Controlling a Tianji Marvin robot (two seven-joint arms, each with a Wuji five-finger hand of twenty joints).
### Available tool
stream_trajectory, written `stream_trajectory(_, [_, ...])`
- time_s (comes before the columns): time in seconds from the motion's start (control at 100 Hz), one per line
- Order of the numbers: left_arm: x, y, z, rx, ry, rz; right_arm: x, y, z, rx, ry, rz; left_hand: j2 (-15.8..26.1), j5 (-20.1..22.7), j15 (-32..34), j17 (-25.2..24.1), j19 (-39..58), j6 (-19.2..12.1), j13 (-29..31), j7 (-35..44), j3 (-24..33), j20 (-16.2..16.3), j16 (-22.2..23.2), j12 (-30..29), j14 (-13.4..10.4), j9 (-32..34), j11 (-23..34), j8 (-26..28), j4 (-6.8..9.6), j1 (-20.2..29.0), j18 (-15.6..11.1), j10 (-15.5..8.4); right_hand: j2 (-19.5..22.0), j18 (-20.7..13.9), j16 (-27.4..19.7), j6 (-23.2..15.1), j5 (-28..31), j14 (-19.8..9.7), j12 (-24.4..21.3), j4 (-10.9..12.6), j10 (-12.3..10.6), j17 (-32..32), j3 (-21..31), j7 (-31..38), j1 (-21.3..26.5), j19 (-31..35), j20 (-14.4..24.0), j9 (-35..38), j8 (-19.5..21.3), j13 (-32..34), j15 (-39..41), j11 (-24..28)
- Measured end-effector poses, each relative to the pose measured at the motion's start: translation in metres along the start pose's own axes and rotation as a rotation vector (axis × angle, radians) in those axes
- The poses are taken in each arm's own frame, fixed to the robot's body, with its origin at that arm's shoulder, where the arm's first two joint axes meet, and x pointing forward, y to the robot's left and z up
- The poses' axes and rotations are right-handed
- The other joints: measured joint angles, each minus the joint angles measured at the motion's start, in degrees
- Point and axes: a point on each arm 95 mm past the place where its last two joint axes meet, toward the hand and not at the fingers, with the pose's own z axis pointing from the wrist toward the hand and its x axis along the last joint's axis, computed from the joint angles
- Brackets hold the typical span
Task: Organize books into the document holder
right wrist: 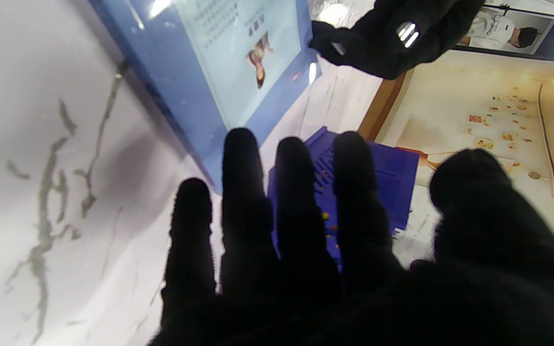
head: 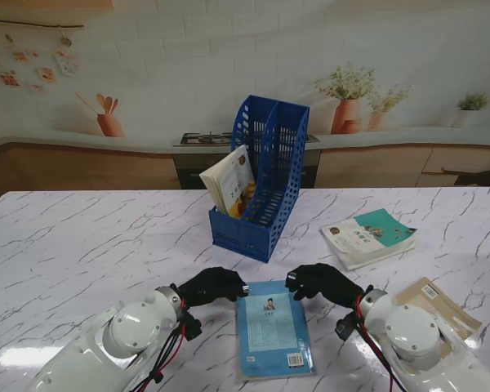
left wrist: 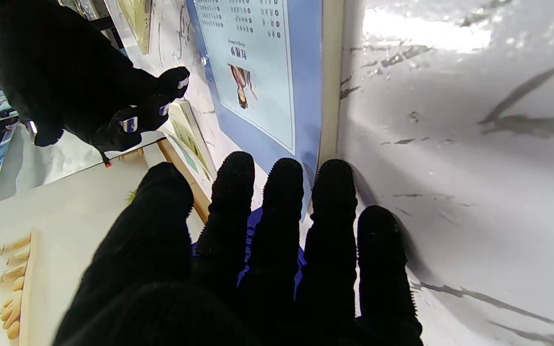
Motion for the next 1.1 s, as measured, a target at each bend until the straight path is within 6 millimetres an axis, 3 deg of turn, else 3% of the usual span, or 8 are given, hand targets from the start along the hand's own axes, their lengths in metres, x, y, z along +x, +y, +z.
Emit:
stream_trajectory(0.07, [0.0,-0.001,-0.001,0.005,0.001,0.011,0.001,0.002,-0.001,-0.02,-0.003,-0.019,0.0,0.0,-1.0,-0.1,-0.8,0.0,0.0,0.0,0.0,-0.5,-0.2,0.0,0.0,0.0,0.0,0.0,0.0,0.0,0.2,0.0,0.0,0.0,0.0,0.0,0.0,0.0,0.0,0.0,0.0,0.9,0.0,0.0,0.0,0.8,0.0,0.0,0.0,0.0,0.0,0.0])
stream_trajectory(0.19, [0.001,-0.007,-0.011,0.04,0.003,-0.003,0.004,0.006,-0.003,-0.057,-0.024,-0.056,0.0,-0.3,-2.8,-0.2,-1.2,0.0,-0.9,-0.1,0.0,-0.7,-1.3,0.0,2.5,-0.3,0.0,0.0,0.0,0.0,1.5,0.1,-1.3,0.0,0.0,0.1,0.0,0.0,0.0,0.0,0.1,4.8,0.2,-0.5,0.0,6.0,2.3,0.1,-0.2,1.2,0.7,0.0])
stream_trajectory(0.3, [0.003,-0.008,-0.021,0.061,-0.006,-0.016,0.01,0.011,-0.007,-0.082,-0.091,-0.072,0.0,-1.3,-3.0,-0.2,-1.2,0.0,-1.0,-0.8,0.0,-0.7,-1.3,0.0,2.5,-2.1,0.0,0.0,0.0,0.0,1.7,0.1,-4.7,0.0,-0.2,4.5,0.0,1.4,-1.2,0.0,3.1,11.3,4.3,-2.2,-0.1,11.1,5.6,1.7,-2.3,3.9,3.4,0.1])
stream_trajectory(0.44, [-0.003,-0.011,-0.028,0.068,-0.047,-0.047,0.017,0.017,-0.009,-0.106,-0.178,-0.098,-0.1,-4.5,-3.7,1.4,-1.2,1.1,-1.7,-4.4,0.1,-0.7,-0.7,0.0,2.5,-5.0,-0.6,0.0,0.0,-1.6,2.3,0.1,-8.3,0.0,-1.5,8.7,0.0,2.4,-5.0,0.0,5.7,17.0,9.5,-4.4,-1.1,14.6,5.7,3.1,-5.0,6.8,3.6,-2.1])
stream_trajectory(0.63, [-0.01,-0.012,-0.03,0.062,-0.098,-0.128,0.021,0.023,-0.008,-0.101,-0.295,-0.07,-3.1,-10.9,-3.2,7.2,-1.2,4.9,-1.7,-11.3,5.0,-0.8,0.6,0.0,2.6,-10.8,-0.9,-0.2,0.22,-4.1,2.8,2.7,-10.6,1.4,-5.9,18.0,0.0,3.3,-12.5,0.0,12.4,22.3,14.0,-8.7,-2.4,17.3,0.7,3.6,-9.9,9.8,3.1,-2.9])
stream_trajectory(0.76, [-0.011,-0.013,-0.028,0.073,-0.138,-0.128,0.023,0.021,-0.009,-0.087,-0.364,-0.038,-3.7,-13.0,-0.1,11.6,0.5,8.0,-0.7,-13.3,5.8,-0.8,1.1,0.0,0.7,-12.2,-0.9,-1.2,0.22,-4.7,1.3,5.1,-11.8,2.9,-9.6,21.6,-0.1,4.5,-14.1,0.0,16.0,25.1,15.0,-10.7,-3.1,17.8,-1.3,2.5,-12.7,10.4,-0.1,-3.7])
stream_trajectory(0.9, [-0.008,-0.013,-0.025,0.082,-0.178,-0.185,0.027,0.015,-0.008,0.001,-0.412,0.005,-5.1,-13.0,1.1,14.5,1.8,10.0,-0.7,-14.9,9.2,-1.1,0.7,-0.1,1.2,-12.9,-0.2,-2.2,0.23,-5.3,1.5,7.1,-11.9,3.6,-13.5,23.2,-1.3,5.7,-14.9,0.0,18.0,25.0,14.9,-12.0,-4.4,17.0,-3.6,0.2,-14.7,9.7,-3.9,-6.0])
stream_trajectory(1.1, [-0.005,-0.007,-0.02,0.062,-0.169,-0.223,0.034,0.009,0.0,0.042,-0.451,0.052,-5.1,-13.4,1.6,15.1,4.1,10.6,-0.7,-15.6,9.4,-1.2,0.2,-0.4,1.9,-12.8,-0.2,-2.3,0.23,-5.3,1.8,7.2,-10.0,4.3,-15.6,25.8,-5.2,8.0,-15.5,0.0,20.5,21.4,12.9,-14.7,-5.0,14.1,-5.5,-4.5,-16.1,5.2,-9.1,-7.9])
